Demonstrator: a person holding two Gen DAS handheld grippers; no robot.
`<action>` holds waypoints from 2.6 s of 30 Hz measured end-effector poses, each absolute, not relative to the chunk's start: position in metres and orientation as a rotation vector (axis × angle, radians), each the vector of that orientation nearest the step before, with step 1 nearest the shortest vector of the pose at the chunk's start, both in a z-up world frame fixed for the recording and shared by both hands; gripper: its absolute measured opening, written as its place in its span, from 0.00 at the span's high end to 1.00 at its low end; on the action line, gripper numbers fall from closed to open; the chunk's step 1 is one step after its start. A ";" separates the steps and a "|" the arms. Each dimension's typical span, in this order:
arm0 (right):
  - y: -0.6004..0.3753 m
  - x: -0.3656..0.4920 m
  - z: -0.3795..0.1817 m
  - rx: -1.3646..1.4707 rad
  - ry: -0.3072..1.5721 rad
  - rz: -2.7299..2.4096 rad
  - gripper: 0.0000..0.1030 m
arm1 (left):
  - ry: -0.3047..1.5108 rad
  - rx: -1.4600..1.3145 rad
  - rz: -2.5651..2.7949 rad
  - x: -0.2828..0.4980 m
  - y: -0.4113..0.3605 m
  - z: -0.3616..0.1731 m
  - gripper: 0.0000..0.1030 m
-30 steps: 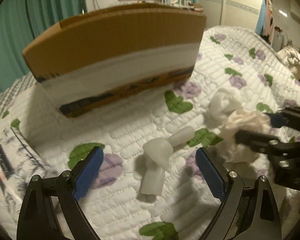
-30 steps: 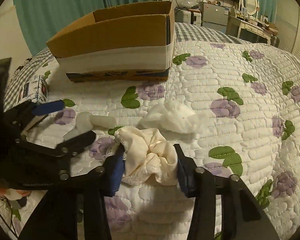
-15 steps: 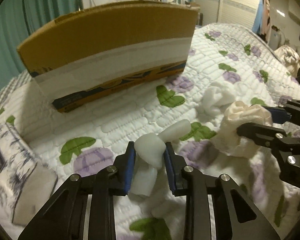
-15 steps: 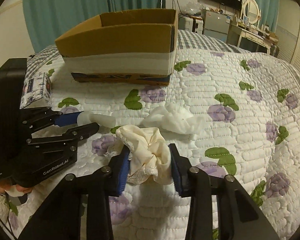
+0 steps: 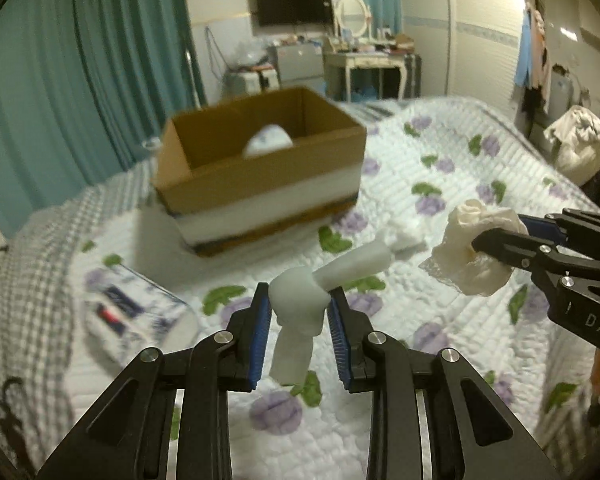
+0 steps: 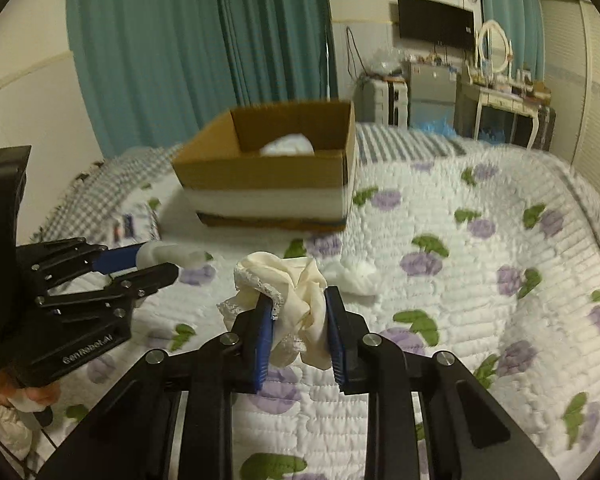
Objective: Organize soft objects
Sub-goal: 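Carry the lace cloth and plastic piece into the box and open both tools, then move both tools back toward the floral tissue box on the bed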
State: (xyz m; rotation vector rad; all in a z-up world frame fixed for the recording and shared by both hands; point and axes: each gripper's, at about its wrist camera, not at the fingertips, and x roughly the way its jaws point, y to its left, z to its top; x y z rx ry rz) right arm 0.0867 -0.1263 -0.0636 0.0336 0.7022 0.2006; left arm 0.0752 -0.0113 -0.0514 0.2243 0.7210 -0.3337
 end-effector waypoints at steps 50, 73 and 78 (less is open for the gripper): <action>-0.124 0.327 0.019 0.051 0.500 0.197 0.08 | 0.520 0.156 -0.020 0.265 0.020 0.002 0.28; -0.073 0.101 0.128 -0.102 0.384 0.358 0.01 | 0.447 0.051 0.062 0.080 0.100 0.076 0.12; -0.040 0.105 0.069 -0.113 0.459 0.454 0.01 | 0.572 0.022 0.087 0.088 0.129 0.011 0.13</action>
